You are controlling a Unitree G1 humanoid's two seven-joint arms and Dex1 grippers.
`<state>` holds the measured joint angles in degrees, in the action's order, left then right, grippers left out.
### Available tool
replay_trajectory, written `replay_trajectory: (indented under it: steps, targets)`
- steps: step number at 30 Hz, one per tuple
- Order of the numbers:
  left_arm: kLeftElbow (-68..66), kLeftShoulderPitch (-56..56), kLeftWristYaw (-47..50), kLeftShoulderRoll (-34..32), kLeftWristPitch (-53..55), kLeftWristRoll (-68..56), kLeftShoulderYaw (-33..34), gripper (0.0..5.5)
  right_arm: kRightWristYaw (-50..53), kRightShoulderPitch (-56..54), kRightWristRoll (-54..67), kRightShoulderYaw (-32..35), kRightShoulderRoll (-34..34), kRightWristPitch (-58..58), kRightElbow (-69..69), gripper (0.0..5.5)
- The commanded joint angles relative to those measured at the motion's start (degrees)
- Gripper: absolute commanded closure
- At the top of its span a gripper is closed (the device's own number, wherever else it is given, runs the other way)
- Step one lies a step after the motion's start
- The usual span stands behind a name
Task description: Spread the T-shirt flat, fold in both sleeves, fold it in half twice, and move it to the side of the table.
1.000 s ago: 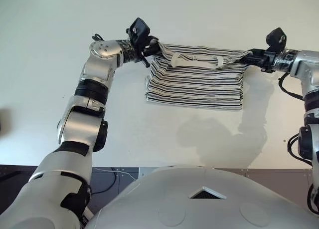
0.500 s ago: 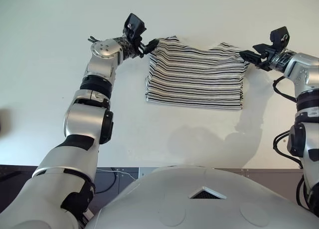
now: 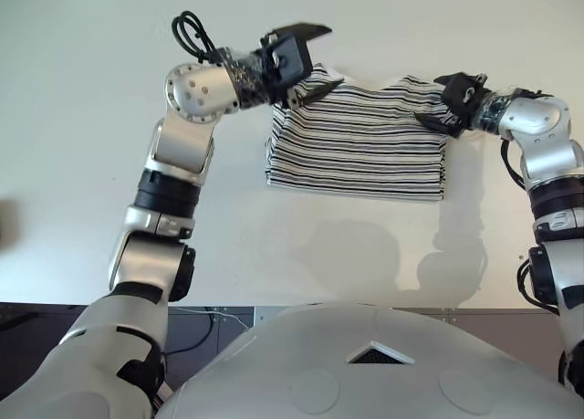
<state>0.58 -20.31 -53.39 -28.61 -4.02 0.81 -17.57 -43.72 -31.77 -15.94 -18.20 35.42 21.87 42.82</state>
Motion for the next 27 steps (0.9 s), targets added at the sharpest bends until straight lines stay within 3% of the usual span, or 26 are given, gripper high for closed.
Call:
replay_trajectory:
  steps: [1, 6, 11, 14, 18, 24, 27]
  targets:
    - [11.5, 12.0, -6.3, -10.8, 1.6, 5.4, -5.0, 2.27, -4.4, -0.4, -5.9, -5.0, 4.8, 6.5, 3.9, 2.1]
    - [11.8, 16.9, -8.9, -16.2, 2.9, 9.6, -7.9, 2.27, -24.8, 4.6, 1.8, -6.0, 8.9, -2.4, -6.1, 2.1]
    - [5.2, 13.3, -4.3, -10.0, 9.7, 6.8, -5.5, 2.27, -34.4, 10.8, 5.4, -6.1, 14.2, -14.1, -24.1, 2.1]
    - [3.2, 11.7, -3.1, -5.8, 18.1, 0.4, -1.7, 2.27, -35.1, 13.6, 6.1, -5.9, 15.0, -19.6, -32.3, 2.1]
    - [-6.6, 7.1, 0.1, -1.4, 23.0, -1.0, 0.2, 2.27, -32.0, 18.4, 12.0, -3.9, 10.2, -35.8, -43.1, 2.1]
    - [-19.9, 0.3, 3.9, 1.3, 16.0, 1.7, 0.0, 2.27, -29.1, 21.0, 16.1, -3.8, 8.0, -51.6, -51.8, 2.1]
    - [-28.0, -5.2, 3.1, 2.3, 3.9, 3.8, -1.7, 2.27, -27.3, 20.6, 18.6, -3.7, 6.3, -57.6, -55.3, 2.1]
